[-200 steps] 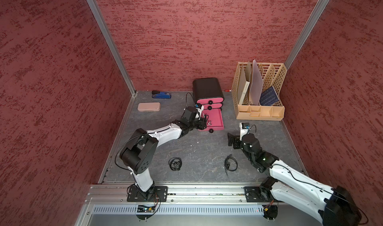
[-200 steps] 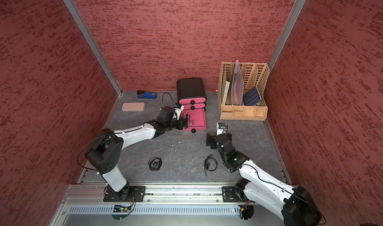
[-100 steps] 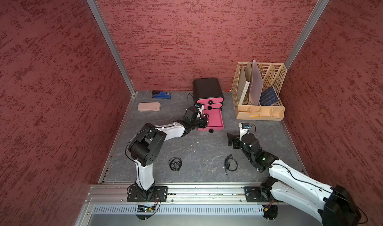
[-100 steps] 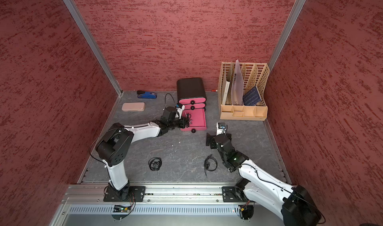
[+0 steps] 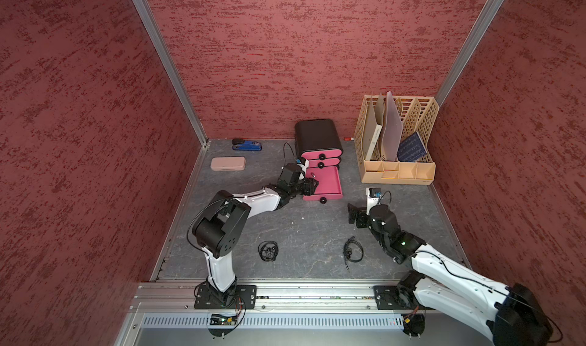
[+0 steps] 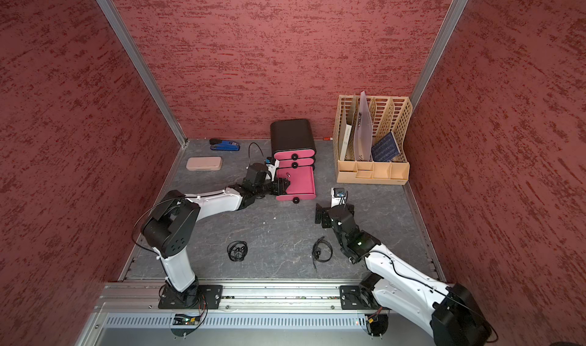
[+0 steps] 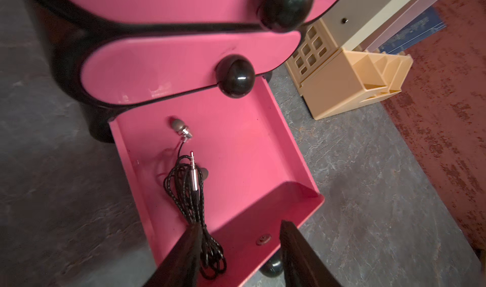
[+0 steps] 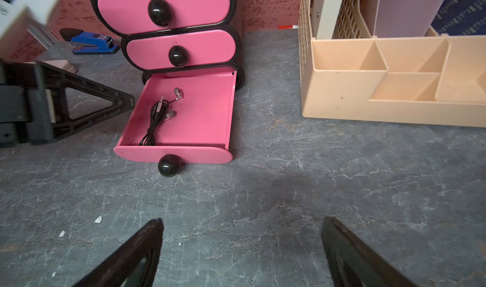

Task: Place the wired earphones into the drawer by color
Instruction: Place the wired earphones in the drawer, then pick up the wired earphones from the center of the board.

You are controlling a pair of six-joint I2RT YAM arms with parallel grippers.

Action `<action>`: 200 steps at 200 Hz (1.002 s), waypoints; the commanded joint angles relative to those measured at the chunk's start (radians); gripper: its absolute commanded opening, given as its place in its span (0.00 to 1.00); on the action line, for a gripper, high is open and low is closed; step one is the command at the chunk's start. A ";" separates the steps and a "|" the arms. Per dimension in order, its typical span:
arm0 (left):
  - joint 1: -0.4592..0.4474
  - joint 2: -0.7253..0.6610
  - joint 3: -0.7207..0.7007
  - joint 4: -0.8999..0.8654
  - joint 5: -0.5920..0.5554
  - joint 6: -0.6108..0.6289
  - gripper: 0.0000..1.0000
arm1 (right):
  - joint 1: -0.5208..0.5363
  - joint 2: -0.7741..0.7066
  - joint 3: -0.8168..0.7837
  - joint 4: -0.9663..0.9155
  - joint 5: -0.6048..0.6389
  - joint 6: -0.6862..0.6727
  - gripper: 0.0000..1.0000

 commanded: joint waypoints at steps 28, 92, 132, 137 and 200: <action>0.004 -0.336 -0.178 -0.060 0.009 -0.020 0.75 | -0.004 0.045 0.099 -0.143 -0.061 0.013 0.99; -0.006 -0.775 -0.335 -0.337 -0.062 0.046 1.00 | -0.004 0.081 0.184 -0.384 -0.249 0.195 0.95; -0.008 -0.936 -0.460 -0.356 -0.059 0.123 1.00 | -0.003 0.049 0.197 -0.519 -0.351 0.310 0.92; -0.008 -0.948 -0.478 -0.353 -0.061 0.133 1.00 | -0.002 0.047 0.196 -0.536 -0.366 0.323 0.91; -0.009 -1.006 -0.625 -0.239 -0.091 0.173 1.00 | 0.059 0.042 0.173 -0.673 -0.440 0.496 0.82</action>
